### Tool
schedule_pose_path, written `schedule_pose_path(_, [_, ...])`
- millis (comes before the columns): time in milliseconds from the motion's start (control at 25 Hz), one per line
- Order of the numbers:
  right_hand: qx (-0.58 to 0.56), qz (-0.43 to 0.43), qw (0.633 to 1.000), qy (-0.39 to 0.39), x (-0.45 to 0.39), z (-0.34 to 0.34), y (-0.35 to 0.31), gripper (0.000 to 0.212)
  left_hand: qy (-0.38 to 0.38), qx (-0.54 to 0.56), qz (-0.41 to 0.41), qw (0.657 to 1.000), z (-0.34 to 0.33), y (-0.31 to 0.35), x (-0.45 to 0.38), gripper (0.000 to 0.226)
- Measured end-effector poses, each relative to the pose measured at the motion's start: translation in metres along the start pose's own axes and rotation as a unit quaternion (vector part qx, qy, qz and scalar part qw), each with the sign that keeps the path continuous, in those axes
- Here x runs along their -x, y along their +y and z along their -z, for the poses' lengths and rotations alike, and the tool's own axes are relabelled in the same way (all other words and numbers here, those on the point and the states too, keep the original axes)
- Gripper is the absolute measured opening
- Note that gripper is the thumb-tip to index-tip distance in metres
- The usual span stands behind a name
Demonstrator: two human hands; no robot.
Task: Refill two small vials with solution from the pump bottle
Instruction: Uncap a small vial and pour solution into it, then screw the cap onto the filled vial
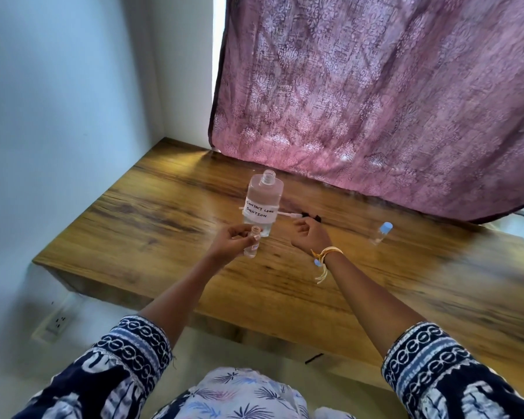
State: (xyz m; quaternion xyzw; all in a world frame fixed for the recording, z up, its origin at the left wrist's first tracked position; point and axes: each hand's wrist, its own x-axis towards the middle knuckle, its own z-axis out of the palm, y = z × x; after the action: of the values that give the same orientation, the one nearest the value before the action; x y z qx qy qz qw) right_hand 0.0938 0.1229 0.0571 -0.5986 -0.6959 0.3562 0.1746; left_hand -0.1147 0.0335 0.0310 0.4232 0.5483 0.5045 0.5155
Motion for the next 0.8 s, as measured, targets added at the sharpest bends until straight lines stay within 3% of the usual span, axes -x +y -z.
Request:
schedule_pose_path(160, [0.199,0.001,0.98,0.009,0.031,0.007,0.031,0.051,-0.01,-0.015,-0.01,1.0,-0.023,-0.008,0.012,0.025])
schedule_pose_path(240, [0.241,0.004,0.97,0.006,0.041,0.01,0.044,0.05,-0.024,-0.023,-0.028,0.999,-0.032,-0.013,0.015,0.02])
schedule_pose_path(520, [0.232,0.004,0.972,-0.024,0.048,0.017,0.056,0.06,-0.046,-0.022,0.011,0.999,-0.042,-0.022,0.022,0.019])
schedule_pose_path(800, [0.256,0.011,0.965,-0.046,0.044,0.006,0.056,0.051,-0.059,-0.008,0.061,0.996,-0.033,-0.021,0.021,0.026])
